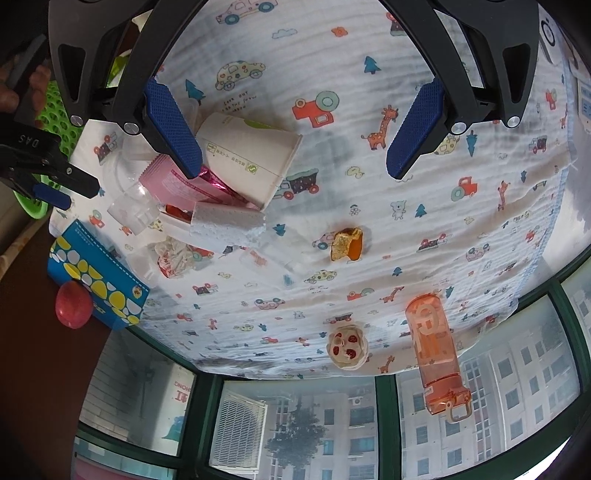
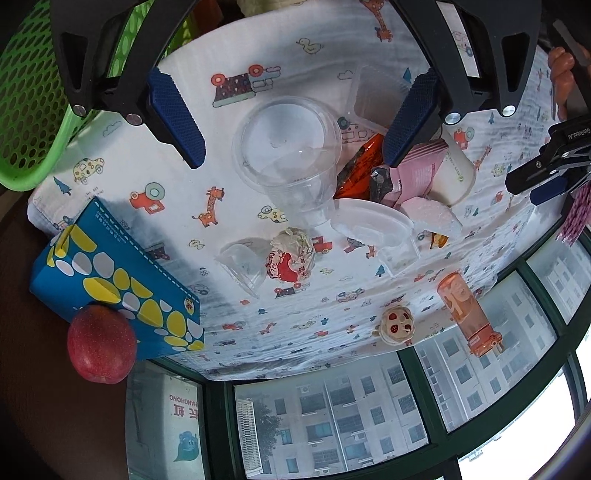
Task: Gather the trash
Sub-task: 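Grasp the white foam block with the left tool while the right tool grasps the clear plastic cup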
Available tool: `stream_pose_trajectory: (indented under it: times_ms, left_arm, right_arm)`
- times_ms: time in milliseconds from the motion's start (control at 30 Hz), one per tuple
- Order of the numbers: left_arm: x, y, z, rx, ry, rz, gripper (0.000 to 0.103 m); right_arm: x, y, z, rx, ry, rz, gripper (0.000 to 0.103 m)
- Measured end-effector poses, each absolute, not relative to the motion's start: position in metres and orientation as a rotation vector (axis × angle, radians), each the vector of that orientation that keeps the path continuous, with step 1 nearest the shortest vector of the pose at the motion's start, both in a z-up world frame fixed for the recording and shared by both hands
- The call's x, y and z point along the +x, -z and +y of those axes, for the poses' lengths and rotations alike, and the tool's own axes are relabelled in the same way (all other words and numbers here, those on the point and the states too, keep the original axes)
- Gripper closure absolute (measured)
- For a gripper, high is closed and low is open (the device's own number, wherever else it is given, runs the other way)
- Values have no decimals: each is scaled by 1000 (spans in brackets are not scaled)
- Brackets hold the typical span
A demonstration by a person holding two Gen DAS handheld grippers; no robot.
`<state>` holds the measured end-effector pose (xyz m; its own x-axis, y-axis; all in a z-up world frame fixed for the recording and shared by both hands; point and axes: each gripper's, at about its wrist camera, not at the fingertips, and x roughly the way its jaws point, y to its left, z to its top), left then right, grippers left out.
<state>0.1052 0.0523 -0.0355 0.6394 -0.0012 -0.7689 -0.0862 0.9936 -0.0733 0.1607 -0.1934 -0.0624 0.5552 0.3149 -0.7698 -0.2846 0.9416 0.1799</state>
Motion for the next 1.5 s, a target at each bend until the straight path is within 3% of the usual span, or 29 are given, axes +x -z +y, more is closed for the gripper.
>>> stream_pose_trajectory:
  times_ms: [33, 533, 700, 867, 1100, 1233, 1500]
  left_arm:
    - [108, 36, 53, -110, -43, 878, 5]
    - [141, 49, 42, -108, 72, 900, 7]
    - [154, 56, 37, -115, 134, 921, 11]
    - [164, 62, 31, -108, 179, 928, 16]
    - [173, 69, 27, -136, 245, 933, 25]
    - [177, 75, 26, -158, 268, 948, 38]
    - [171, 68, 28, -169, 276, 906, 40]
  right_arm:
    - [165, 65, -193, 40, -363, 927, 18]
    - [204, 98, -185, 53, -401, 1006, 24]
    - [209, 105, -183, 55, -403, 1024, 29]
    - [209, 107, -183, 66, -417, 1030, 40]
    - [204, 103, -187, 83, -410, 1019, 41]
    - [197, 95, -191, 102, -405, 998, 42]
    - [176, 75, -207, 157, -386, 954, 42]
